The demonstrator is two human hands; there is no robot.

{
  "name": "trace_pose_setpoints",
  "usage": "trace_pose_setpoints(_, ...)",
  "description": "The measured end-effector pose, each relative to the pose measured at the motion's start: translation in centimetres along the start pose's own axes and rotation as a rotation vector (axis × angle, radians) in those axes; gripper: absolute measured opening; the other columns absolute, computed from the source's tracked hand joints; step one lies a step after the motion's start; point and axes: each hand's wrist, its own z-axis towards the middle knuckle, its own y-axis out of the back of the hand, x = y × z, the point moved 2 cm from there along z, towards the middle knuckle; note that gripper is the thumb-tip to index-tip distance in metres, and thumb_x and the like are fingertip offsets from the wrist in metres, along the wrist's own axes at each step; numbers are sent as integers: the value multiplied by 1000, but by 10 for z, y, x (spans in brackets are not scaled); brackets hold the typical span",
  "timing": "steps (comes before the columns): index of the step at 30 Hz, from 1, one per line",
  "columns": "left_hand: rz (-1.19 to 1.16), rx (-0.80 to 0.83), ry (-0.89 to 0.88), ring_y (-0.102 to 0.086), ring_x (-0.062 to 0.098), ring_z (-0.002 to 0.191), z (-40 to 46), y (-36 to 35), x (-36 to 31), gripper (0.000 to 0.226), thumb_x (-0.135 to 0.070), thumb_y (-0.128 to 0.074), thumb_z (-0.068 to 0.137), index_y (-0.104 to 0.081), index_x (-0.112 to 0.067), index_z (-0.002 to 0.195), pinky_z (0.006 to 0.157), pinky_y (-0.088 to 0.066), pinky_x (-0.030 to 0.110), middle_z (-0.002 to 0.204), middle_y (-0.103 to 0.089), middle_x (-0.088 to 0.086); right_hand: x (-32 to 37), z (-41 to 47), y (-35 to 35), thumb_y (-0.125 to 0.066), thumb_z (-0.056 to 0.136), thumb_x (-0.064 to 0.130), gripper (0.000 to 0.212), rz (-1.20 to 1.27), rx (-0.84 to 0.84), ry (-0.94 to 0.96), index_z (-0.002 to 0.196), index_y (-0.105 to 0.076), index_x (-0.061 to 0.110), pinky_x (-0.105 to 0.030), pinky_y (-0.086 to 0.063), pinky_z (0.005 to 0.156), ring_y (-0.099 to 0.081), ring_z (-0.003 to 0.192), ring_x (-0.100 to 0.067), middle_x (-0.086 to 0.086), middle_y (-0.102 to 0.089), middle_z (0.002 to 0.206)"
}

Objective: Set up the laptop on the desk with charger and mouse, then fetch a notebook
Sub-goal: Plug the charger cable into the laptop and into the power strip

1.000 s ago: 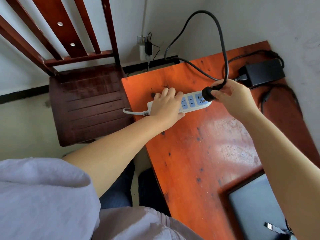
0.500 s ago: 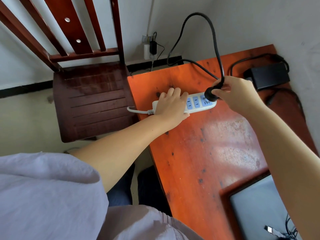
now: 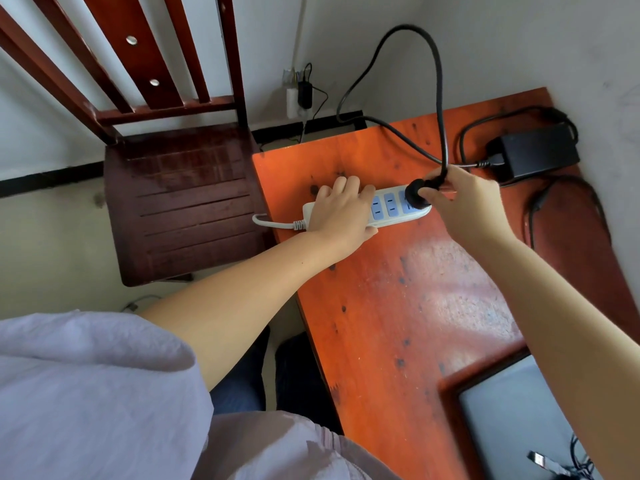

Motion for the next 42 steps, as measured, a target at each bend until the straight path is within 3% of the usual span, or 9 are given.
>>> trace_pose_setpoints(7, 34, 11, 4, -42, 27, 117, 0, -1, 0, 65, -47, -57, 85, -36, -15, 137, 93, -36, 38, 126, -47, 9, 1, 17, 0, -62, 84, 20, 15, -70, 36, -11, 96, -64, 11, -24, -43, 73, -59, 85, -17, -6, -69, 94)
trace_pose_setpoints(11, 21, 8, 8, -42, 27, 117, 0, 0, 1, 64, -46, -58, 85, -37, -15, 136, 93, -36, 39, 126, -47, 9, -1, 8, -4, -61, 85, 17, 9, -10, -21, -2, 91, -63, 11, -4, -39, 66, -56, 80, -12, 1, -64, 88)
trace_pose_setpoints(14, 12, 6, 5, -42, 27, 117, -1, -2, 1, 64, -45, -58, 84, -37, -15, 137, 93, -35, 39, 126, -47, 9, -6, -5, -8, -60, 86, 16, 14, 31, -39, -12, 98, -63, 8, -22, -51, 72, -61, 82, -17, -3, -67, 94)
trace_pose_setpoints(19, 9, 0, 1, -42, 27, 117, 0, -1, 2, 65, -45, -58, 84, -37, -14, 137, 93, -36, 39, 125, -47, 9, -6, 2, -5, -61, 85, 16, 11, 63, -57, -24, 93, -63, 10, -2, -37, 64, -57, 82, -11, 2, -65, 88)
trace_pose_setpoints(23, 23, 0, -1, -42, 27, 117, -2, -1, 1, 64, -46, -57, 85, -37, -15, 136, 92, -36, 38, 125, -47, 9, -5, -7, -12, -58, 88, 16, 15, -13, -44, -11, 96, -60, 4, -39, -55, 70, -63, 82, -29, -13, -68, 91)
trace_pose_setpoints(27, 26, 4, -3, -42, 27, 117, -1, -1, 1, 64, -47, -57, 84, -37, -15, 136, 92, -36, 38, 126, -47, 9, -8, -1, -6, -59, 87, 17, 14, 22, -41, -28, 98, -62, 9, -27, -46, 71, -62, 88, -21, -8, -69, 97)
trace_pose_setpoints(32, 32, 3, -7, -42, 27, 117, -1, -3, 1, 64, -45, -57, 84, -37, -14, 137, 93, -36, 39, 126, -47, 9, -4, -7, -11, -57, 88, 17, 17, -58, -31, 9, 96, -59, 2, -44, -53, 72, -62, 80, -32, -17, -68, 89)
trace_pose_setpoints(39, 12, 12, -4, -41, 27, 118, 0, -2, 2, 65, -45, -57, 85, -35, -15, 138, 94, -35, 38, 126, -46, 8, -5, 2, -5, -60, 86, 17, 13, 37, -27, -37, 95, -63, 9, -6, -41, 64, -58, 81, -15, -1, -65, 89)
trace_pose_setpoints(42, 2, 10, -11, -41, 26, 117, -1, -2, 2, 65, -45, -58, 84, -36, -14, 138, 93, -34, 38, 125, -47, 8, -12, -15, -9, -59, 88, 16, 14, 111, -67, -65, 101, -63, 11, 0, -38, 57, -57, 83, -11, 6, -61, 91)
